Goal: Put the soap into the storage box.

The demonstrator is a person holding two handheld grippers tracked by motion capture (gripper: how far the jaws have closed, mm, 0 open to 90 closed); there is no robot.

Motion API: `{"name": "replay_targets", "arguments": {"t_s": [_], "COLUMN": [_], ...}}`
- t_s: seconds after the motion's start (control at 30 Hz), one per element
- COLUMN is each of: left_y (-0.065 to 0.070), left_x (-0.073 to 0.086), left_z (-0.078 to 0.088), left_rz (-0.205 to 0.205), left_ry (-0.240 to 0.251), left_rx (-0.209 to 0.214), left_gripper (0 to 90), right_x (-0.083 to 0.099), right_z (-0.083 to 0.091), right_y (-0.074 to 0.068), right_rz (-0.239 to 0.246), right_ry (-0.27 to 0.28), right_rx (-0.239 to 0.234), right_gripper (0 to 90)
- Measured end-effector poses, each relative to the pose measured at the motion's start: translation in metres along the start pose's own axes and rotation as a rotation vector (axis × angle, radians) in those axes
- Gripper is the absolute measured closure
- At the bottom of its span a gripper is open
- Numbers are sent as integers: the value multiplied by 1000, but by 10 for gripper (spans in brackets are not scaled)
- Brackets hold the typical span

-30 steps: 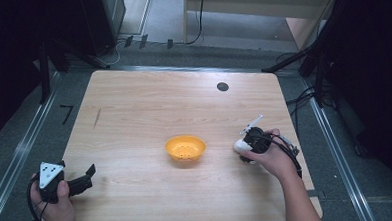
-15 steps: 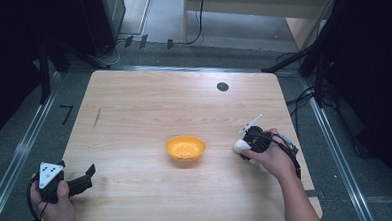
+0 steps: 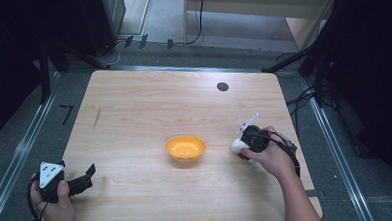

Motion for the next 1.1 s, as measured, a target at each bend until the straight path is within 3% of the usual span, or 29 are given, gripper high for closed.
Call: {"name": "replay_targets", "arguments": {"t_s": [0.73,1.1], "left_y": [0,-1], "left_x": [0,0], "left_z": [0,0], "left_rz": [4,6], "left_ry": [1,1], "left_rx": [-1,2], "left_gripper": [0,0], "right_x": [-24,-34], "right_z": [13,21], "right_y": [-19,-24], "right_rz": [94,115], "right_ry": [13,34], "right_rx": [-6,-8], "right_gripper": [509,509]}}
Point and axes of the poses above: each handheld gripper's, and its own axes: z roughly backward along the jaws, x roughly out of its underside, y roughly to its right, the point moved 6 cm from there along -z, roughly forward along the jaws, and after that the axes turned 14 degrees about -z, right-handed, at the moved point
